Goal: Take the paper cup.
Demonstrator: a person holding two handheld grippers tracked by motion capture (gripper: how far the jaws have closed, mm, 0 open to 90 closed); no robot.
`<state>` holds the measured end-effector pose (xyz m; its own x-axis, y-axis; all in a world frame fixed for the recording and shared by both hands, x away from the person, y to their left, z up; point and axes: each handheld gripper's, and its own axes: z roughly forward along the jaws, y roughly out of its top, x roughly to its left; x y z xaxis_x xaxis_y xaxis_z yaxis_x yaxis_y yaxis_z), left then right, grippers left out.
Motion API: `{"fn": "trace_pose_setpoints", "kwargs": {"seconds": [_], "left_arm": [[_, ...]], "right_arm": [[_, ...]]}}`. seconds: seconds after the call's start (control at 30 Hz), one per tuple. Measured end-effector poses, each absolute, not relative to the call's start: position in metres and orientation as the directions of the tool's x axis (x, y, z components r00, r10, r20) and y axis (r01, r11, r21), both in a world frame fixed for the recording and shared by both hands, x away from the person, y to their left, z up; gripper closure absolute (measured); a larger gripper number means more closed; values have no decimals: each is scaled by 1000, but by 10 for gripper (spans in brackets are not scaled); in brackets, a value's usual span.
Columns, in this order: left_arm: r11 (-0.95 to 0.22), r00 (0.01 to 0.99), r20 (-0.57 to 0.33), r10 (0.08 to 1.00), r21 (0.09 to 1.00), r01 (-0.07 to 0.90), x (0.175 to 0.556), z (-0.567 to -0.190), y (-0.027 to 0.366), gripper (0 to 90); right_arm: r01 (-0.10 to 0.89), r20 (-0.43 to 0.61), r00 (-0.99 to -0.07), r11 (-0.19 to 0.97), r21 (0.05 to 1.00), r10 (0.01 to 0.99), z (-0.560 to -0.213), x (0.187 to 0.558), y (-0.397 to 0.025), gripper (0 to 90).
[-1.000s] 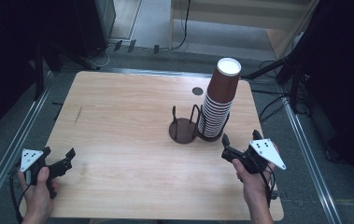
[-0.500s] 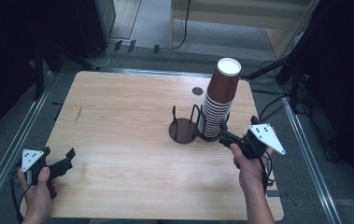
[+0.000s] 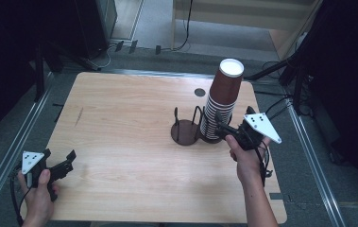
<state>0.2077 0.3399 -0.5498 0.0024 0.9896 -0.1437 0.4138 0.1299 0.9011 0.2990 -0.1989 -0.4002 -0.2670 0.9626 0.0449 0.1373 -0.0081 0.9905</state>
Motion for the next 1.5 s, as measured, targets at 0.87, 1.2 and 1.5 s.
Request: {"fn": "trace_pose_setpoints", "kwargs": {"seconds": [0.87, 1.2, 1.5], "left_arm": [[126, -2, -138, 990, 897, 424, 208, -550, 339, 99], [128, -4, -139, 990, 896, 425, 209, -550, 340, 100], [129, -5, -141, 990, 895, 426, 209, -550, 339, 100]], "right_arm": [[137, 21, -226, 11, 990, 974, -388, 333, -184, 0], [141, -3, -215, 34, 989, 977, -391, 348, -170, 0], [136, -6, -181, 31, 990, 983, -390, 355, -168, 27]]}}
